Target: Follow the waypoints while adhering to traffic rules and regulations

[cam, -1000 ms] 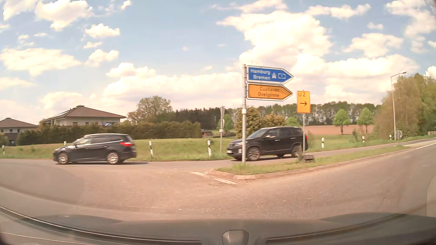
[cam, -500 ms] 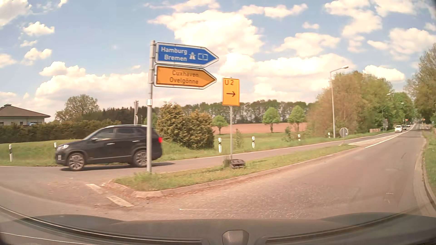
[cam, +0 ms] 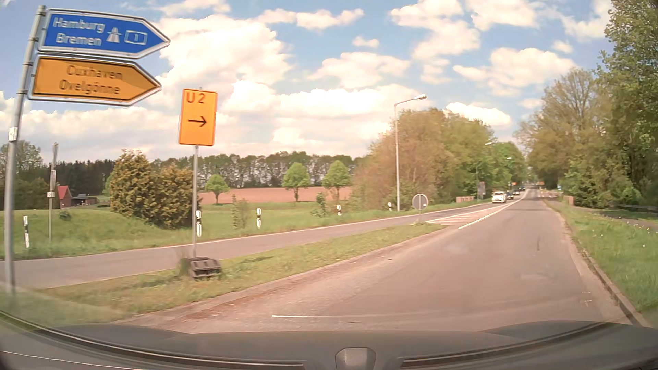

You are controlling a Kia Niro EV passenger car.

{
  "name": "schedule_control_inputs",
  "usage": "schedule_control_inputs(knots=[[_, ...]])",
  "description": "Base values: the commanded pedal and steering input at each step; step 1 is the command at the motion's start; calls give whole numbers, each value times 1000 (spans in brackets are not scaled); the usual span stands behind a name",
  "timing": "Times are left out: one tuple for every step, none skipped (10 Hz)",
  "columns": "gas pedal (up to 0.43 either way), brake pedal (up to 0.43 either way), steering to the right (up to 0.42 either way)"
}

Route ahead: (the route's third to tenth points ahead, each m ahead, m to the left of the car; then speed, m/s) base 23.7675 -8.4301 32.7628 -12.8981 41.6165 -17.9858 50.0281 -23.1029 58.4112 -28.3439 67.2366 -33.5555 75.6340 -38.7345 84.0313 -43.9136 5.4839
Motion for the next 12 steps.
schedule_control_inputs(knots=[[98, 0, 414], [98, 0, 384], [98, 0, 353], [98, 0, 310], [98, 0, 266], [98, 0, 225], [98, 0, 196], [98, 0, 169], [98, 0, 151], [98, 0, 139], [98, 0, 131], [98, 0, 127]])
